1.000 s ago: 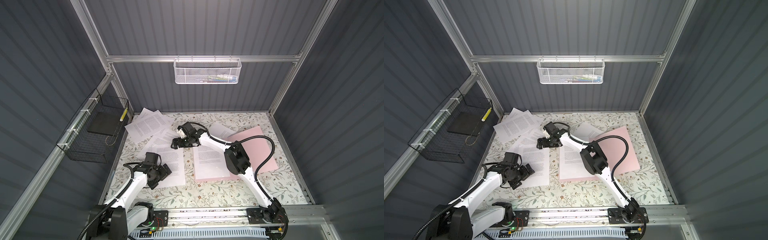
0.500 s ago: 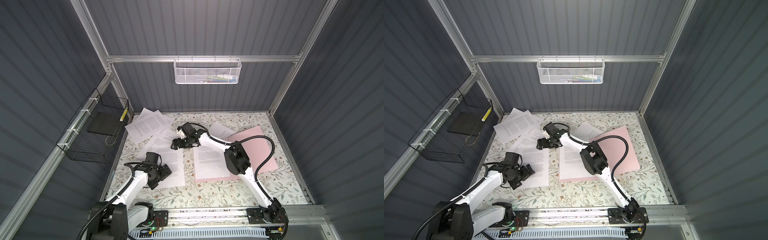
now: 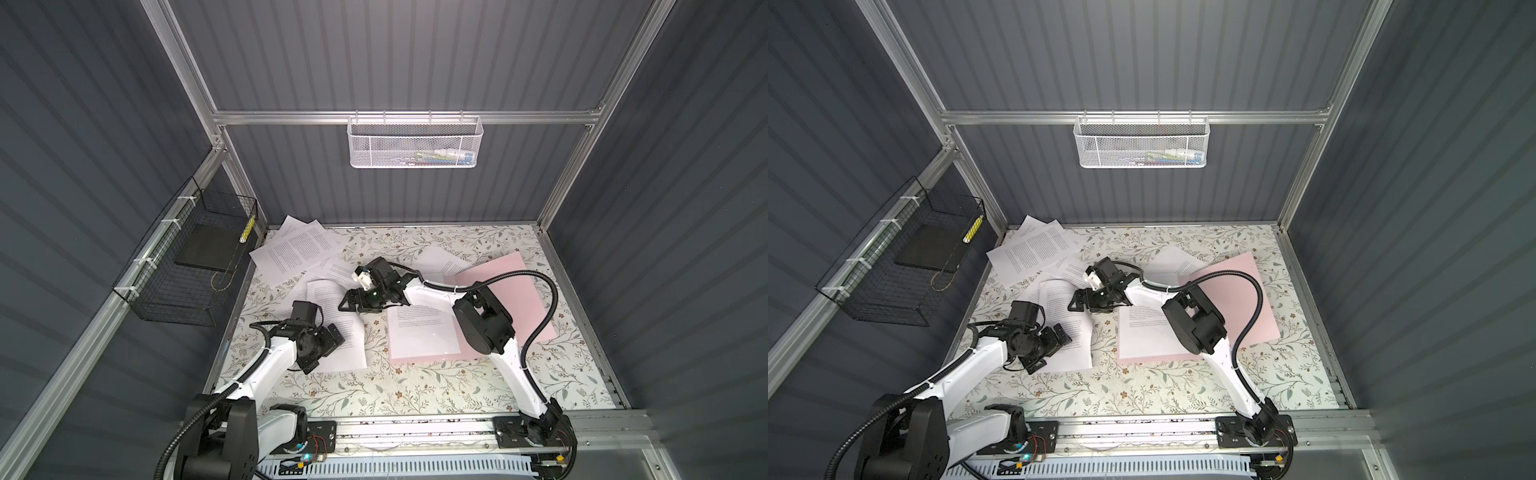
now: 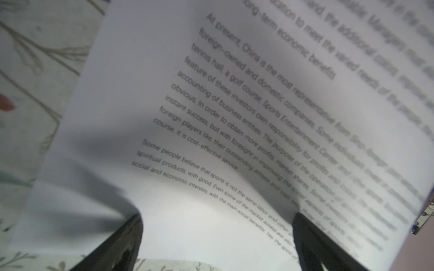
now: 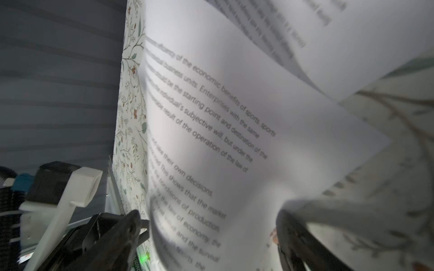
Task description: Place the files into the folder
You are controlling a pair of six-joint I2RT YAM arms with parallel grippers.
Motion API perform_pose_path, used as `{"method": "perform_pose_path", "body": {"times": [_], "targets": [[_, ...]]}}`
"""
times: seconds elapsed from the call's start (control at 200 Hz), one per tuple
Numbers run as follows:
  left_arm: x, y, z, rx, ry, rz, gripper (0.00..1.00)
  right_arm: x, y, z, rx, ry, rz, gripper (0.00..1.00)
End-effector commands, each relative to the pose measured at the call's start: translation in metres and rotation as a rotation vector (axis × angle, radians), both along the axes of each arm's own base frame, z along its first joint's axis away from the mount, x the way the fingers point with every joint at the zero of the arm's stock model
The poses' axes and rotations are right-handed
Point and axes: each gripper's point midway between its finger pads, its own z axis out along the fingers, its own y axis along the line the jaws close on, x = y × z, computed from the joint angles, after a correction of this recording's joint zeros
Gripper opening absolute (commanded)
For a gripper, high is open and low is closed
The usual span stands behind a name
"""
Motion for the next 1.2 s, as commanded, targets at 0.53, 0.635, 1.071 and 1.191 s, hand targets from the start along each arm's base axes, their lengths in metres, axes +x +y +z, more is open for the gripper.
{"method": "perform_pose_path", "body": {"times": [0.53, 0.635, 1.071, 1.191], "targets": [[-0.006, -0.001, -0.008, -0.011, 0.021, -0.022, 1.0, -0.029, -0.007, 0.003, 0.11, 0.132, -0.09, 0.59], [-0.006, -0.001, -0.007, -0.013, 0.019, -0.023, 1.0, -0.024, -0.011, -0.003, 0.084, 0.115, -0.125, 0.42], [0.041, -0.051, 0.109, -0.235, -0.252, -0.252, 1.0, -0.015, -0.046, 0.072, 0.031, -0.101, -0.031, 0.0], [0.047, -0.059, 0.145, -0.266, -0.34, -0.312, 1.0, -0.015, -0.084, 0.103, 0.035, -0.102, 0.003, 0.0]]}}
